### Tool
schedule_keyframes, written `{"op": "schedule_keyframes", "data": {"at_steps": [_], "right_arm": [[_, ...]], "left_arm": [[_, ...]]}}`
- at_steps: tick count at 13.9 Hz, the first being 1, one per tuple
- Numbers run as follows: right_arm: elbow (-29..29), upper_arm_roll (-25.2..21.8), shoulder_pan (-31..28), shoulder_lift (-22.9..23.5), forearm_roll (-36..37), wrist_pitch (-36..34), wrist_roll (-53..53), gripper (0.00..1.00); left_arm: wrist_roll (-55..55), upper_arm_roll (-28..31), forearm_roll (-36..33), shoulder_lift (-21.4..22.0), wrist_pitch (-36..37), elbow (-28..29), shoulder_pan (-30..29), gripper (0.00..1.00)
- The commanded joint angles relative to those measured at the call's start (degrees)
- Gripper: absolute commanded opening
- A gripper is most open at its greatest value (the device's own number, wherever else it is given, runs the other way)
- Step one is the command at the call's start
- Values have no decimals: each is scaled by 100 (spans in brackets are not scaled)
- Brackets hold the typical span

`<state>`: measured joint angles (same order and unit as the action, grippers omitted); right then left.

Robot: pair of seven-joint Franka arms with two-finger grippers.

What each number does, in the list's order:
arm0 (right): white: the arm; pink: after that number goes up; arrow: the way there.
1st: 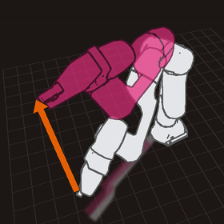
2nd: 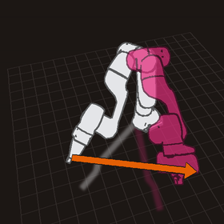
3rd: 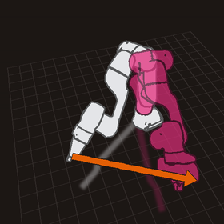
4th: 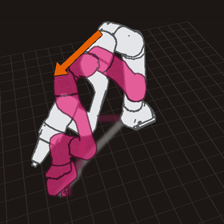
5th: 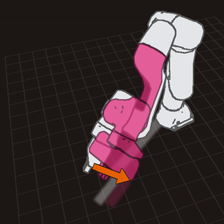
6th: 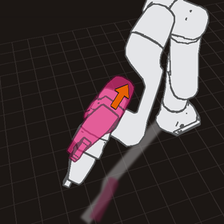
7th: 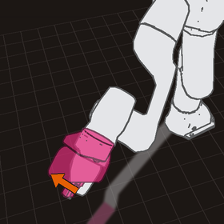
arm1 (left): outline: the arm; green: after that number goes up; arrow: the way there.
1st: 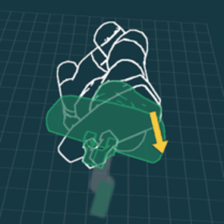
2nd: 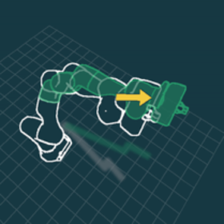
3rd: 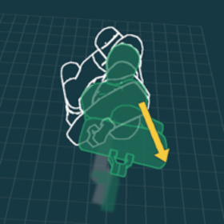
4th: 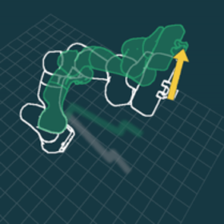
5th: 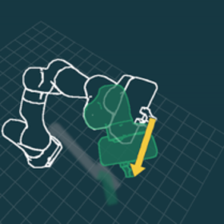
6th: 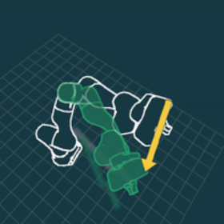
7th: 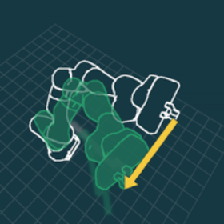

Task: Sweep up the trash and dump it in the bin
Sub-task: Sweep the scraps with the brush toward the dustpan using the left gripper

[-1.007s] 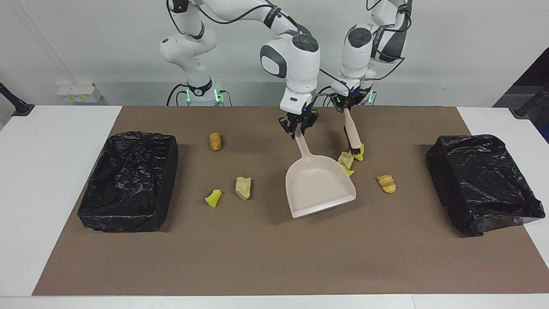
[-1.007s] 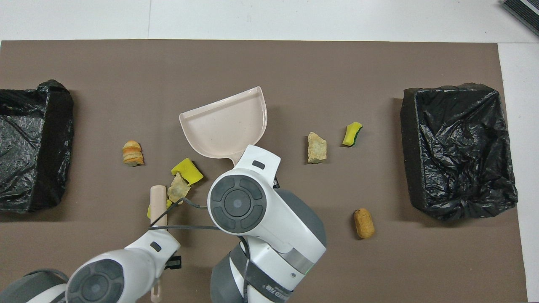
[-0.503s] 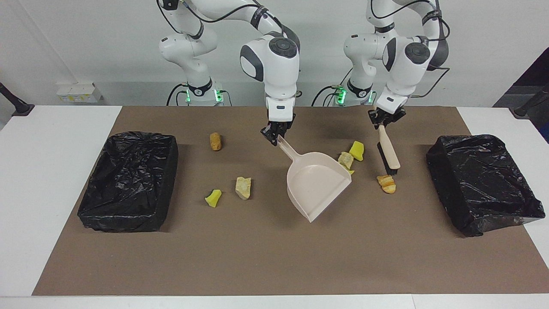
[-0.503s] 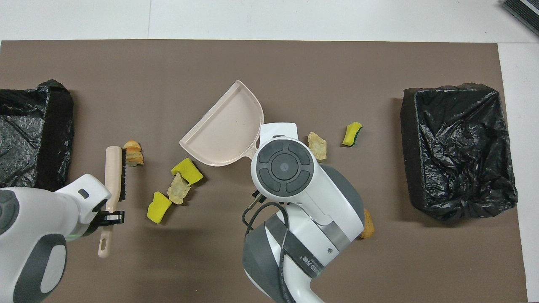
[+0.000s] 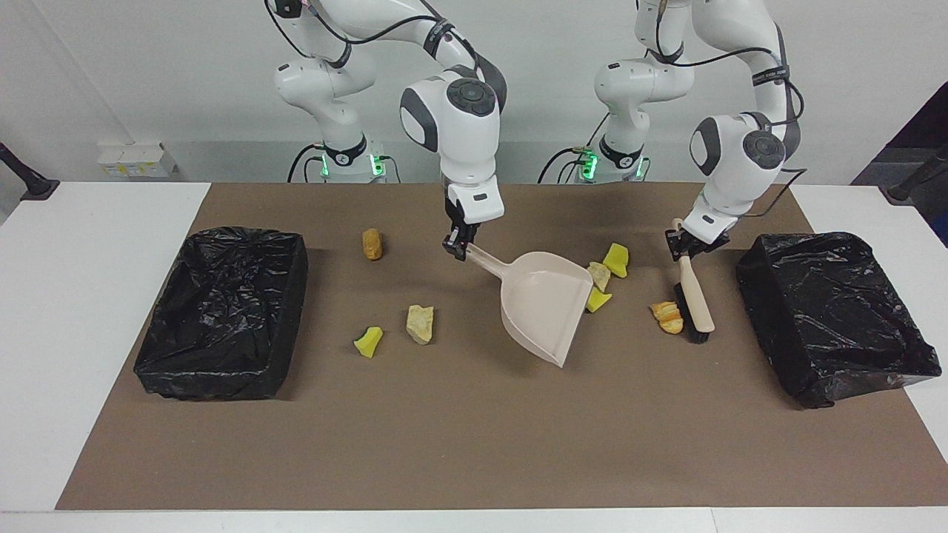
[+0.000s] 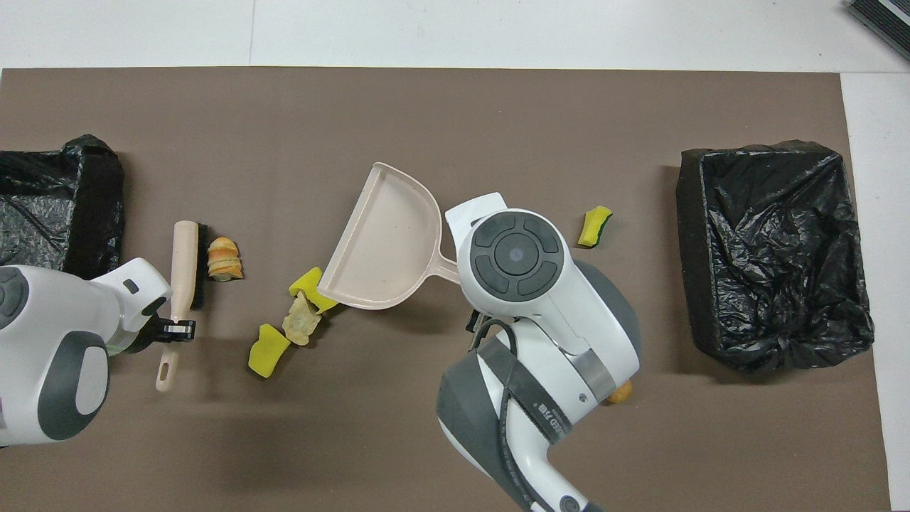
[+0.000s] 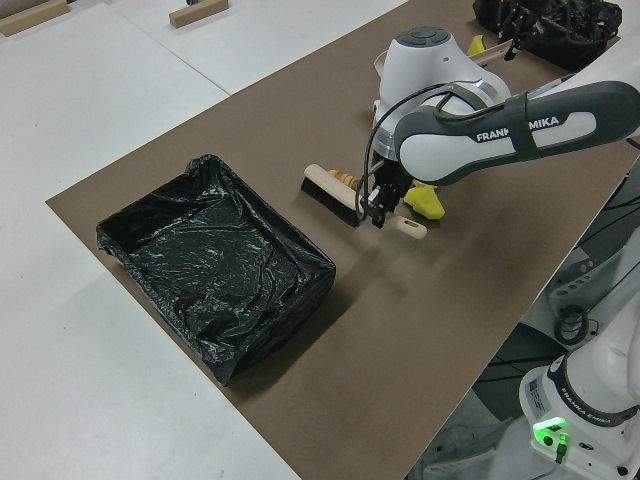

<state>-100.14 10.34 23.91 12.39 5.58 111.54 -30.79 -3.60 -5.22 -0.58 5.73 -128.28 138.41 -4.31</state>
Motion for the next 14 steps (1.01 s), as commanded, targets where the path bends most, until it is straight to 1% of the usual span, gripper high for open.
{"op": "schedule_keyframes", "data": {"at_steps": [1,5,8,14], "right_arm": [[-103,48,-131,-96,110,-35,-741,0],[-296,48,-193,-158,417,17,-1454,0],[-524,48,-272,-272,426,17,-1508,0],[-691,65,-246,-404,418,-35,-1886,0]], "left_arm": [[-71,-32,-48,-2,101,-60,253,0],[17,-40,-30,78,268,46,667,0],[96,-40,23,156,541,81,896,0],[2071,-40,136,288,673,177,1581,0]]}}
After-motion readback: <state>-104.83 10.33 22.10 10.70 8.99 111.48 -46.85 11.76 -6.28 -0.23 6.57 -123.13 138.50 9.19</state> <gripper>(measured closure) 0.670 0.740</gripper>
